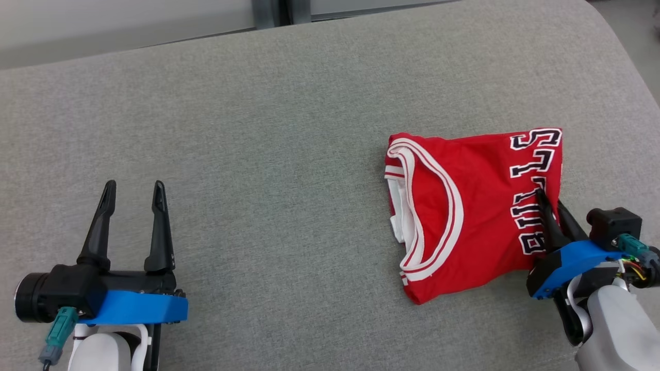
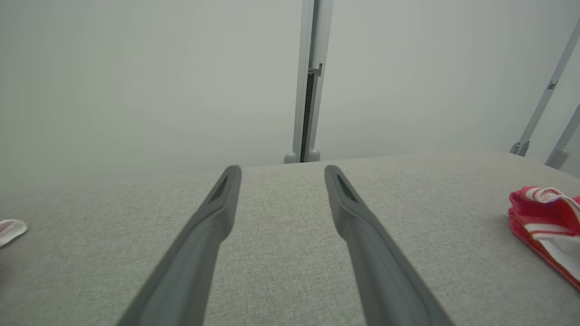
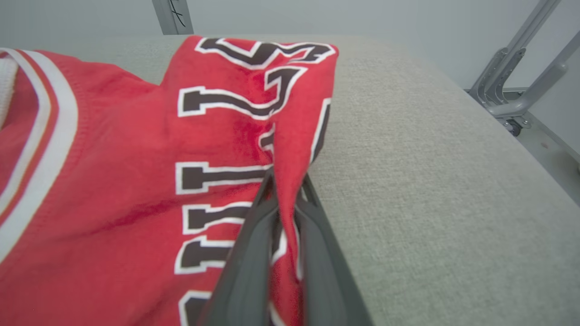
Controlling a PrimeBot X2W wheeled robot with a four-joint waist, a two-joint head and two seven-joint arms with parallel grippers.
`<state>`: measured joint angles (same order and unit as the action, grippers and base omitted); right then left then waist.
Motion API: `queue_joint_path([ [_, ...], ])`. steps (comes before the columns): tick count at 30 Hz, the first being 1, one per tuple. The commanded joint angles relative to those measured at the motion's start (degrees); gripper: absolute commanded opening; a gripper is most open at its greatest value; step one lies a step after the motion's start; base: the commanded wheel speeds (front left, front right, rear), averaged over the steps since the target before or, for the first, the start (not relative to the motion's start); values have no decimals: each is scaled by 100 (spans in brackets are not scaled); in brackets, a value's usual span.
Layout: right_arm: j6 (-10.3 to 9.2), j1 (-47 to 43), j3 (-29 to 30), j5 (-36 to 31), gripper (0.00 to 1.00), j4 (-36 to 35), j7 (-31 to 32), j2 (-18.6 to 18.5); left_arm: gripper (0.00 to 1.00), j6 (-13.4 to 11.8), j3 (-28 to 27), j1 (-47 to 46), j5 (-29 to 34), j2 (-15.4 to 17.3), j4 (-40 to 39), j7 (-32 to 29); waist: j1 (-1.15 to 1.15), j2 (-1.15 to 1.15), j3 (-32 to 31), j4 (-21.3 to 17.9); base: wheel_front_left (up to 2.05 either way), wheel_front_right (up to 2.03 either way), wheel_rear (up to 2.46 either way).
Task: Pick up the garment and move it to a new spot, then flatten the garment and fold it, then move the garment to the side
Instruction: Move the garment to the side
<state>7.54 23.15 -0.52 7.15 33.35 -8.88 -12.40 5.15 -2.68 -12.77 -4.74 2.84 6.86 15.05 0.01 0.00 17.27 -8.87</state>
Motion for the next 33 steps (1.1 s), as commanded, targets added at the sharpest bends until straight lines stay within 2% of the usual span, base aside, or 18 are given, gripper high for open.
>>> queue_joint_path([
  [1, -10, 50, 76, -14, 0, -37, -56, -21, 100, 15, -21, -66, 27, 35, -29, 17, -1, 0, 109, -132, 0, 0, 0],
  [11, -9, 407, 174, -37, 0, -219, -237, 45, 100, 97, 4, -206, 131, 32, -108, 17, -1, 0, 269, -201, 0, 0, 0],
  [16, -10, 1061, 129, -77, 0, -246, -157, -187, 100, 131, 74, -422, 187, 66, -185, 17, -1, 0, 601, -92, 0, 0, 0],
  [20, -10, 1675, 298, -74, 0, -212, -41, -539, 100, 155, 193, -688, 228, 80, -273, 17, -1, 0, 978, 51, 0, 0, 0],
  [26, -10, 2506, 766, -93, 0, -21, 165, -1293, 100, 184, 281, -1026, 251, 130, -384, 17, -1, 0, 1512, 212, 0, 0, 0],
  [33, -10, 3014, 1306, -113, 0, 229, 408, -2054, 100, 191, 348, -1255, 272, 173, -512, 17, -1, 0, 1965, 312, 0, 0, 0],
])
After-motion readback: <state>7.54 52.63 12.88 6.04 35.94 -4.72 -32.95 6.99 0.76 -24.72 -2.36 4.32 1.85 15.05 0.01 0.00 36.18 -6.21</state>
